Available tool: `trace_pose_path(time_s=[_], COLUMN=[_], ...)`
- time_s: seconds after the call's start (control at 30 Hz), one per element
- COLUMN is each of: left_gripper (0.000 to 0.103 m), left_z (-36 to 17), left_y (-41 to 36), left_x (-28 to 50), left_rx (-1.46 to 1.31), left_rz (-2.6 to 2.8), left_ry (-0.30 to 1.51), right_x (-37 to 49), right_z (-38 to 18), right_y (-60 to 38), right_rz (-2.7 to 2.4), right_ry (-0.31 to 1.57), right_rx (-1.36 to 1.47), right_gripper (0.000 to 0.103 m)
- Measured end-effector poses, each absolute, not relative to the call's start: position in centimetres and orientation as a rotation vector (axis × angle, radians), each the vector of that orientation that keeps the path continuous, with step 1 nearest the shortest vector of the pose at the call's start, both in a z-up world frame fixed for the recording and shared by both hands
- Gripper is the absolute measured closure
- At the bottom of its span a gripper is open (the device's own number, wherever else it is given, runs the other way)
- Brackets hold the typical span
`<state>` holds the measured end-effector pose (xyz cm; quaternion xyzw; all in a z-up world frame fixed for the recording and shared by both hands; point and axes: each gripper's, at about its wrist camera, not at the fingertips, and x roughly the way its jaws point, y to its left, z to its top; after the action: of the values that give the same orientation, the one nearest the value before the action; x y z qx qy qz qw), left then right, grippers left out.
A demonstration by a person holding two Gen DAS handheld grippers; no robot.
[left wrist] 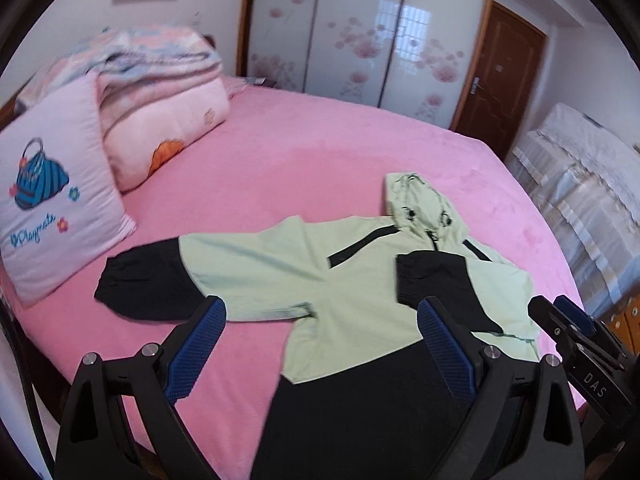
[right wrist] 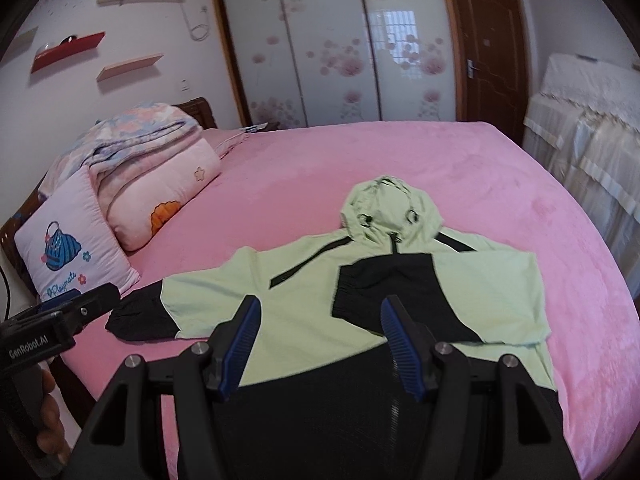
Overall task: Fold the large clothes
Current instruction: 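Move the left tool to the black cuff of the other sleeve, then grasp the second black cuff with the left tool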
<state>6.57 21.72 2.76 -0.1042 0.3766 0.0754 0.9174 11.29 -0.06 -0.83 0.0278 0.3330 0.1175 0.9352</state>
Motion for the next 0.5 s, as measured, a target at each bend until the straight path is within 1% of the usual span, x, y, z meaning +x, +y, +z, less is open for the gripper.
trace_pose_path(time_s=[0.13,0.23,0.37,0.5], left_gripper=[0.007,0.007,0.007,0.007], left_z=[2.3,0.8,-4.0,-9.4], left_y=[28.0,33.4,41.3,46.5], left_x=[7.5,8.1,9.1,9.9], left_rx=[-0.227,-0.246,-0.385,-0.528], left_rz=[0.207,0.262,0.300,0.305], left_ry=[0.785,0.806,0.885,0.942], right_x=[13.7,15.7,18.5,21.2], right_z=[-1.8,-3.0,-5.4,-8.7], right_y=[4.0,7.2,11.5,15.5], right_rz=[0.276,0.299,0.335,0.353], right_ry=[0.696,0.709,0.736,0.759], right_rx=[0.012,-0.030,-0.079,-0.164], right_gripper=[0.040,0.040,0.040,0.040])
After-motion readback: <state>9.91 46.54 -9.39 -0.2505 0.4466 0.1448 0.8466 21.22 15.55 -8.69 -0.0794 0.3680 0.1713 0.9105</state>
